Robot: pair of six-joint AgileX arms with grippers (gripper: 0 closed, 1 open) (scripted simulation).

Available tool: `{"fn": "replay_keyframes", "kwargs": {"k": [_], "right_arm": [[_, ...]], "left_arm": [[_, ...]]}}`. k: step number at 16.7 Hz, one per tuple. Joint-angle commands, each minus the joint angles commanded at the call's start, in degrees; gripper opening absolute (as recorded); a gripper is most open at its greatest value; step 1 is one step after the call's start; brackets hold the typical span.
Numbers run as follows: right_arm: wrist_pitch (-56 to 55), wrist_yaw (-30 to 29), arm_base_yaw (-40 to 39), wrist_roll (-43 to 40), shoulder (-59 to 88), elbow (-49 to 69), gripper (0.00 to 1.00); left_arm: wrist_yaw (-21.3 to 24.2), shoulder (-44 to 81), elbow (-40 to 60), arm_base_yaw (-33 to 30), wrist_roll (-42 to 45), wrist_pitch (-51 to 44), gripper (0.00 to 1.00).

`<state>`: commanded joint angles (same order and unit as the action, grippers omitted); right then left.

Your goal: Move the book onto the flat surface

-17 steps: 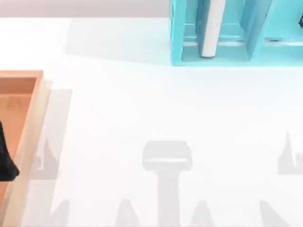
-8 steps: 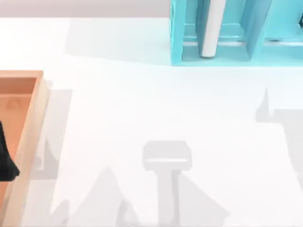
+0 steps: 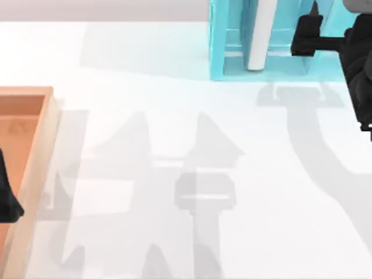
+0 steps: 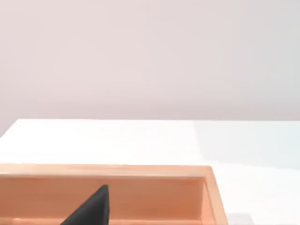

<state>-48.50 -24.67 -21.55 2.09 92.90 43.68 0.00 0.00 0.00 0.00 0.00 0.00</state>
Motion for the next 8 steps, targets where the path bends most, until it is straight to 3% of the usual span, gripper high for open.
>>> {"fn": "replay_keyframes", "kwargs": {"k": [4, 8], "right_arm": [[-7.82, -4.8, -4.81, 1.23, 20.81, 7.97, 1.0], [-12.73, -7.85, -7.72, 2.27, 32.65, 13.61, 1.0]], "left_arm": [[0.0, 0.0, 0.0, 0.0, 0.0, 0.0, 1.0], [0.0, 0.0, 0.0, 0.0, 0.0, 0.0, 1.0]]}}
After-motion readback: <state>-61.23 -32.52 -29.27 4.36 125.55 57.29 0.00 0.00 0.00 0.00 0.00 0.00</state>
